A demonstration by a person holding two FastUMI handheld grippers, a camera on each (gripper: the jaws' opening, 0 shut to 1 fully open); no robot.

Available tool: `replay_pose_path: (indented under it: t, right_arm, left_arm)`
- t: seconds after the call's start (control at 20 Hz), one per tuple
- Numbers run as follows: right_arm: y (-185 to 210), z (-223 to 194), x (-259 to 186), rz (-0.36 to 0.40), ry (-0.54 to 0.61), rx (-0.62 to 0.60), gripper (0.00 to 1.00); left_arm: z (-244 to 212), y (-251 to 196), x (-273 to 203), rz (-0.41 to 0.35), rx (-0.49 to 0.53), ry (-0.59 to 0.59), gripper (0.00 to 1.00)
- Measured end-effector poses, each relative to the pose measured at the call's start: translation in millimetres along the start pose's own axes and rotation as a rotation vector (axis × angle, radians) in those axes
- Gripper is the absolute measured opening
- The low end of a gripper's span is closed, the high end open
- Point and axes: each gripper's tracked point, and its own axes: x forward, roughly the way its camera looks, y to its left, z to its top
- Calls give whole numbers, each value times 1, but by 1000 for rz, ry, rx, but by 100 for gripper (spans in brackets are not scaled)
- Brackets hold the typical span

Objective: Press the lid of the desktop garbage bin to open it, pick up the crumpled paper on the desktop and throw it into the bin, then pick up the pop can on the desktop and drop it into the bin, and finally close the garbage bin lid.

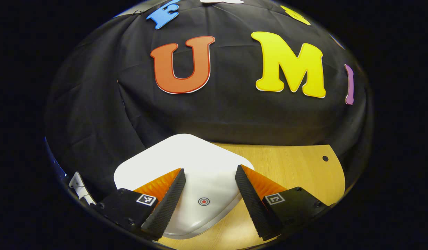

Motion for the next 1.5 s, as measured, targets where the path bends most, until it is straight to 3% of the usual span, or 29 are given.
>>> replay_pose_path:
  t: [0.3, 0.7, 1.2, 1.5]
  right_arm:
    - [1, -3, 0, -5, 5, -33, 97]
    - [-10, -8, 10, -51, 31, -84, 97]
    - [-46, -1, 28, -142, 15, -105, 97]
    - [-46, 2, 25, -121, 14, -131, 99]
  left_arm:
    - [14, -8, -17, 1, 89, -175, 94]
    - [29, -43, -98, -92, 16, -419, 98]
    - [54, -72, -155, -149, -18, -592, 98]
    - [53, -75, -177, -129, -47, -637, 98]
